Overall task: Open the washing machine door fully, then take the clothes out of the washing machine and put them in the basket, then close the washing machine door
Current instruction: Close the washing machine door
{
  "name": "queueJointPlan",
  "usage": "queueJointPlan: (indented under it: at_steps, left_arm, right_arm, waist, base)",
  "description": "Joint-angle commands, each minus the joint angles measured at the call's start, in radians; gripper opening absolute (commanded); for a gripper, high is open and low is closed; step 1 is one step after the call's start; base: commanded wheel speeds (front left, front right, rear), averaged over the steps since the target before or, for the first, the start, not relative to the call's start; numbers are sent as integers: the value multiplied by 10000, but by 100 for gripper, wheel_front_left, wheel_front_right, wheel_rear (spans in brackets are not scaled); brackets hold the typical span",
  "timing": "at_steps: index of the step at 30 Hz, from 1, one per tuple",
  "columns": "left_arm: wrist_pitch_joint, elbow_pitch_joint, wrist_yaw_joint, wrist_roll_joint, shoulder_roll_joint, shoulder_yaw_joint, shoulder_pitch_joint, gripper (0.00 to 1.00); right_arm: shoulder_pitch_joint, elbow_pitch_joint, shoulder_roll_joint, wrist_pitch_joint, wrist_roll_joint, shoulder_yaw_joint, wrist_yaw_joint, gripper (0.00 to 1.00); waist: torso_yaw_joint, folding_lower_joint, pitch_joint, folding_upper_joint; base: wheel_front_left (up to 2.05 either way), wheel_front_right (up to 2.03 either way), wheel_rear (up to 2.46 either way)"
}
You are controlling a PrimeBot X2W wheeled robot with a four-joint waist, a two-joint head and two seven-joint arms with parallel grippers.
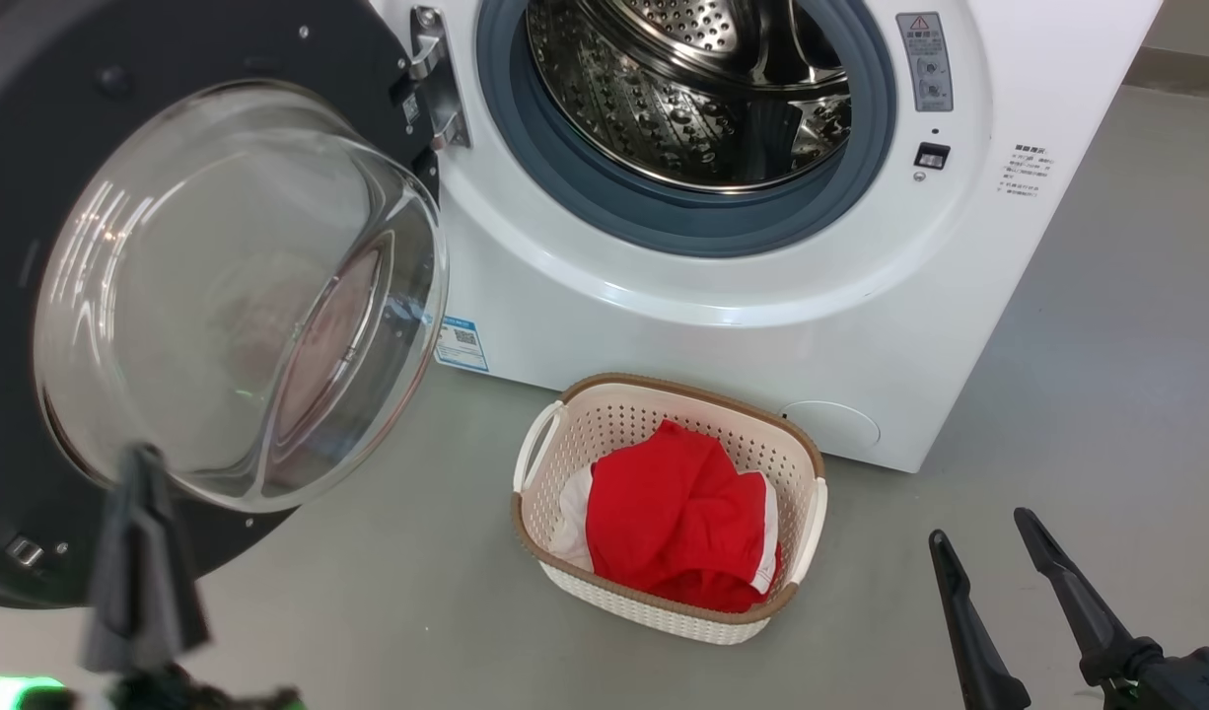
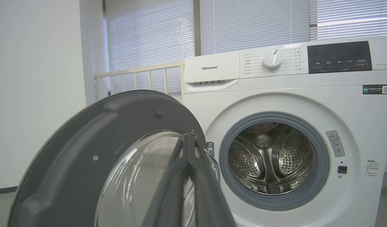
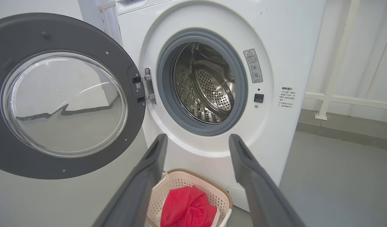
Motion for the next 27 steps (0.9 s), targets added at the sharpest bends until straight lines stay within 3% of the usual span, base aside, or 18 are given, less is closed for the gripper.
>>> queueJointPlan:
  at_steps: [1, 8, 14, 22, 27]
  left_arm:
    - [-118, -495, -77, -71, 175, 636, -739, 0]
    - [-240, -842, -220, -1318, 289, 2262, -1829, 0]
    - [-280, -289, -495, -2645, 528, 3962, -2717, 0]
    - [5, 1509, -872, -5084, 769, 5735, -4254, 0]
    - [610, 2799, -859, -6559, 943, 6477, -5231, 0]
  right_arm:
    - [-196, -340, -102, 32, -39, 231, 16, 100]
    - [-253, -388, -102, 107, -91, 270, 16, 100]
    - [-290, -427, -102, 197, -116, 261, 16, 100]
    - [-347, -542, -102, 329, -211, 299, 16, 100]
    - [-370, -605, -102, 393, -249, 323, 16, 100]
  waist:
    - [-1, 0, 15, 0]
    - [-68, 0, 95, 0]
    - [-120, 0, 135, 0]
    - [-117, 0, 264, 0]
    - [-116, 0, 355, 0]
  base:
    - [0, 0, 0]
    - [0, 0, 0]
    - [0, 0, 0]
    - [0, 0, 0]
    - [0, 0, 0]
